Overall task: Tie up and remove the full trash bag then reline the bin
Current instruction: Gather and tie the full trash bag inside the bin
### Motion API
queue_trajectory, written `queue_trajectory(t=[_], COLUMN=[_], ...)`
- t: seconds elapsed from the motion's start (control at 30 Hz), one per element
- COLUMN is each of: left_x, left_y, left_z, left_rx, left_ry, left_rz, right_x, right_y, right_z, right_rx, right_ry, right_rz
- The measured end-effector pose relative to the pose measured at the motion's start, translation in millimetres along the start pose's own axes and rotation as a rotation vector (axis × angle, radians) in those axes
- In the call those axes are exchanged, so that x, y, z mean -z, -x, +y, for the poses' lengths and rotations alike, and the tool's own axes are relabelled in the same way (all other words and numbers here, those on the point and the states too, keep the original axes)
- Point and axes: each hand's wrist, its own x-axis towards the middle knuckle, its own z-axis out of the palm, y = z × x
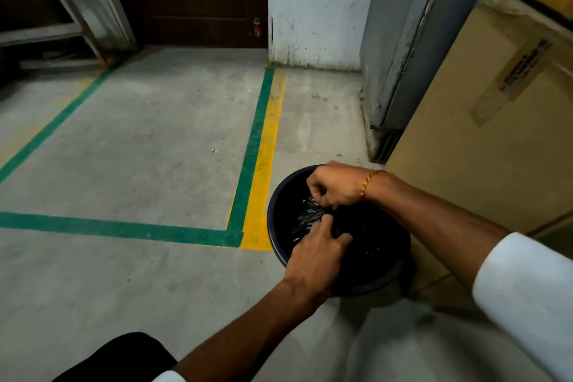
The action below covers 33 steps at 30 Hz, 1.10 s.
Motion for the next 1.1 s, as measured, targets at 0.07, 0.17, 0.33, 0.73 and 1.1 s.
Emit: queue_trajectory(t=[0.07,0.17,0.33,0.73,1.1], left_x=[-0.2,-2.1,-9.0,-4.3,-14.7], left_y=[-1.3,-1.6,-5.0,-16.6,-18.3], left_z=[-2.9,-6.5,-20.9,-24.5,-32.5], left_rx=[-0.003,-0.013,-0.005,-0.162,-0.166], left_ry=[0.014,0.027,0.07,-0.055,0.094], left_rz=[0.034,0.095,0.152,0.124,0.177], right_x=[-0.6,-7.8,-24.1,-29.9,-27.7], right_y=[2.6,8.7,30.1,47.5,43.6], right_z=[14.9,35.7,67.3,46.9,36.2], right_rx=[0.004,0.007,-0.017,-0.05,-0.026], right_ry=[-0.094,-0.208,-0.573,-0.322,-0.477], right_rz=[0.045,0.118,0.128,0.197,0.059])
